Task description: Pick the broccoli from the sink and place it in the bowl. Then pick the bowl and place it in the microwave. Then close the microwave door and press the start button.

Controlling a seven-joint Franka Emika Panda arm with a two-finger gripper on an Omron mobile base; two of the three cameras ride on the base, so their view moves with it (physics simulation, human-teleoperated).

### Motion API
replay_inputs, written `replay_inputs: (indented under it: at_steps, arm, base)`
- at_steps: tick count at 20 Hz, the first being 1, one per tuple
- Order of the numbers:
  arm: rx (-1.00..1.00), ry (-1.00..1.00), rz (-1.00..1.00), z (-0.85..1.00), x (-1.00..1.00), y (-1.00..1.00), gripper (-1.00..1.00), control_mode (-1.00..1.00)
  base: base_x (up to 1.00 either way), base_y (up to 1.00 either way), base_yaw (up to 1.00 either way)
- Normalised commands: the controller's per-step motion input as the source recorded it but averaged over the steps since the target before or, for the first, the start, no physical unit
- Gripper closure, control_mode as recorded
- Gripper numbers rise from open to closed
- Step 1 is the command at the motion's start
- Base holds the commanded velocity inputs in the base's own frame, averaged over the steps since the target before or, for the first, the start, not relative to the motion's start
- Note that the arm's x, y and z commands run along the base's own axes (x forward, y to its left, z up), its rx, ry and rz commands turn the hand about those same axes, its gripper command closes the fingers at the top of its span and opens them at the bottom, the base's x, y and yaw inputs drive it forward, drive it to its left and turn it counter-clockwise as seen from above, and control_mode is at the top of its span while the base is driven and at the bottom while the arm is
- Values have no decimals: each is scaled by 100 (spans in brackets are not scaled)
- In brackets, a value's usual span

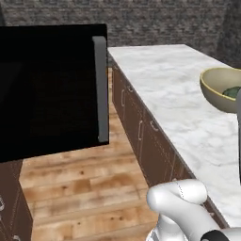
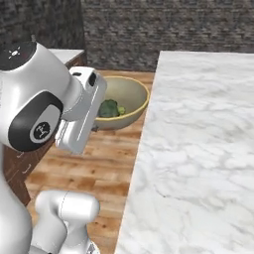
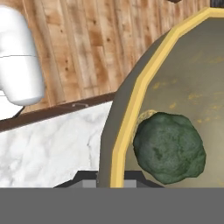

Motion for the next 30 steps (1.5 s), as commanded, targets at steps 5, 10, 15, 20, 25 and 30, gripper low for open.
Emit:
replay_inputs:
  at_steps: [5, 10, 15, 20, 25, 30]
  arm:
    - [0, 0, 0, 0, 0, 0, 100, 100]
    - [0, 0, 0, 0, 0, 0, 100, 100]
    - [0, 0, 0, 0, 0, 0, 100, 100]
    - [0, 0, 0, 0, 0, 0, 100, 100]
    - [0, 0, 0, 0, 0, 0, 100, 100]
    - [0, 0, 0, 0, 0, 0, 100, 100]
  base:
    - [100, 31, 0]
    - [80, 32, 4]
    - [12, 11, 52]
    - [12, 3, 79]
    - [56, -2, 77]
    - [76, -25, 69]
